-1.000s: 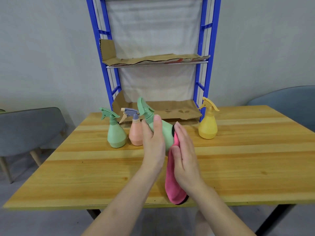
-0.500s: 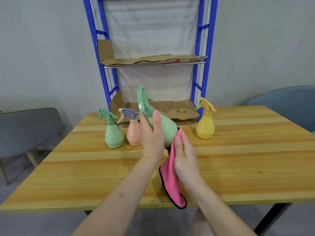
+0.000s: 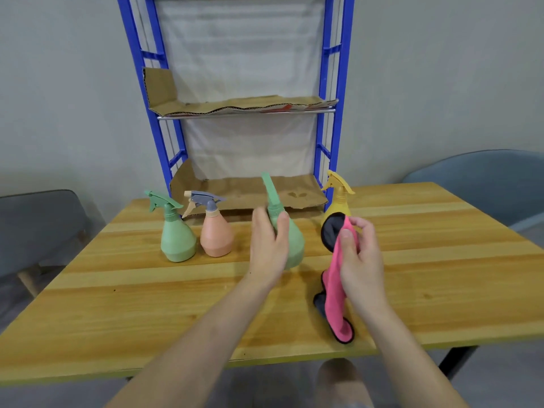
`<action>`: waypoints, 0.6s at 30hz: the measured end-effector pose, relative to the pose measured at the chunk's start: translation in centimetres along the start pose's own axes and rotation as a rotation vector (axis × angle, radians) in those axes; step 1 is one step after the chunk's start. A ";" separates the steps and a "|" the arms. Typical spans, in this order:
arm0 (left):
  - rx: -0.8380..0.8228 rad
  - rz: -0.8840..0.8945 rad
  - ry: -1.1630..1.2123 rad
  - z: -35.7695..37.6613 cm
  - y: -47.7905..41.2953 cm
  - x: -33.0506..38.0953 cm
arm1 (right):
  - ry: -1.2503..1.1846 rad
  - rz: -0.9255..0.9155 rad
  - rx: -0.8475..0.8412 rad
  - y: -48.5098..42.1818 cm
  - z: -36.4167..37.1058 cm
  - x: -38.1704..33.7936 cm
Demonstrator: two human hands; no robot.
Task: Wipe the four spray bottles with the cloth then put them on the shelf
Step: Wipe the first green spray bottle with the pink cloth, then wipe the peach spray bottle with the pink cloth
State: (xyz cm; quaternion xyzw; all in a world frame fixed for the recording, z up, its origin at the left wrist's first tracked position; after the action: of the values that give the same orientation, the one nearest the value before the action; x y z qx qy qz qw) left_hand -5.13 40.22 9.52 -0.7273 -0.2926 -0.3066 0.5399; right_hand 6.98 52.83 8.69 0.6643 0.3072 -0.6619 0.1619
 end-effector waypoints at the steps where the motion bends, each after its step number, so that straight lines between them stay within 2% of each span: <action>1: -0.037 0.005 -0.013 0.8 0.4 -0.3 | -0.011 -0.005 0.016 -0.3 -0.8 -0.1; 5: -0.139 0.039 -0.094 4.2 1.4 -1.3 | -0.035 -0.026 0.077 -1.1 -3.3 0.3; 10: -0.136 -0.063 -0.193 8.4 1.6 -0.7 | -0.102 -0.002 0.129 -1.6 -5.6 0.9; 18: -0.163 -0.113 -0.251 13.9 0.0 0.8 | -0.159 -0.008 0.189 -2.3 -7.3 1.8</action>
State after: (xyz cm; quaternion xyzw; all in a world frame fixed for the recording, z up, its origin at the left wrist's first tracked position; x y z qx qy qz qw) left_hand -2.85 53.69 6.97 -0.7836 -0.3722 -0.2657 0.4204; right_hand 11.12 59.41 7.88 0.6209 0.2321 -0.7392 0.1196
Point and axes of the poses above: each hand's wrist, its own y-axis away from the middle knuckle, its own z-axis out of the palm, x = y × z, the point moved 2 cm from there along -y, towards the middle knuckle, and after that the axes turned 12 degrees about z, right-handed, at the moved point
